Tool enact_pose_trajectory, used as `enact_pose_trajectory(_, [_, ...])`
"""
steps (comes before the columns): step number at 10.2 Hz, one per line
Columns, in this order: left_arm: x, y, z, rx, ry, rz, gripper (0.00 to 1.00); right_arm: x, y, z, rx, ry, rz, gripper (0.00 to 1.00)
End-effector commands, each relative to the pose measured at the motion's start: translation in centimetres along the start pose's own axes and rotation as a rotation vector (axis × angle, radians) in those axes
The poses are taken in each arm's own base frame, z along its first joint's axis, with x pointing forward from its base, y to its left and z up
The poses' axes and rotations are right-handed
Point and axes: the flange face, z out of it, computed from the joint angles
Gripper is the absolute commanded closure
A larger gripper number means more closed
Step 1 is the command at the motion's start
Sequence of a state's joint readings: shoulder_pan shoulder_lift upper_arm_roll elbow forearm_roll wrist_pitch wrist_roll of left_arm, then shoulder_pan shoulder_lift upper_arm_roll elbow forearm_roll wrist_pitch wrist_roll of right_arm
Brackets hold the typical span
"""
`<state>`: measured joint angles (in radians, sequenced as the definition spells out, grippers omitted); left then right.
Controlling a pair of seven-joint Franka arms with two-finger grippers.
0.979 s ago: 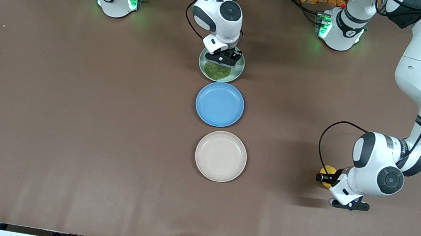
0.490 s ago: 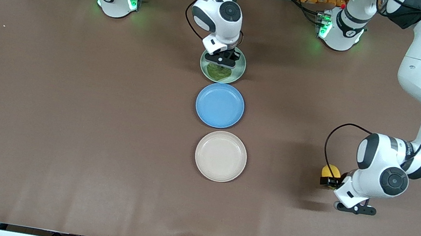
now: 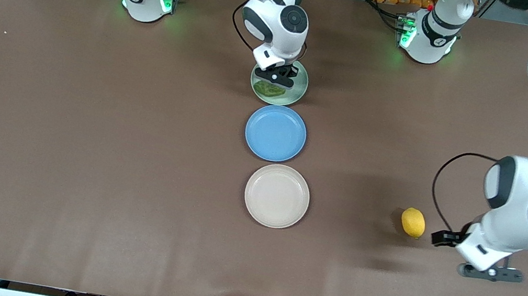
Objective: Pick lemon and lettuce from plates
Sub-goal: 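Lower the lemon onto the table and open the left gripper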
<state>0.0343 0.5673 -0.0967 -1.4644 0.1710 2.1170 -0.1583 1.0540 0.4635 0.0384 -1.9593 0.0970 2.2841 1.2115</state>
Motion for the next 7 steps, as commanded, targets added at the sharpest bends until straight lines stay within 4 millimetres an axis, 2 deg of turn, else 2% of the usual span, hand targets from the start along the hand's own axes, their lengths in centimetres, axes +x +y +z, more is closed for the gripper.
enact_pose_trajectory(1, [-1.5, 0.2, -6.4, 0.019, -0.016, 0.013, 0.00, 1.7, 1.3, -3.2, 0.012, 0.005, 0.020, 1.00])
enact_pose_trajectory(2, [-1.9, -0.3, -10.2, 0.004, 0.017, -0.003, 0.00, 2.7, 1.6, -4.4, 0.022, 0.007, 0.015, 1.00])
enact_pose_trajectory(5, [-4.4, -0.8, -18.1, -0.048, 0.034, -0.037, 0.00, 7.4, 3.1, -8.5, 0.003, -0.025, 0.027, 1.00])
enact_pose_trajectory(7, [-5.7, -1.2, -21.0, -0.041, 0.030, -0.038, 0.00, 12.1, 4.7, -10.6, 0.032, -0.027, 0.034, 1.00])
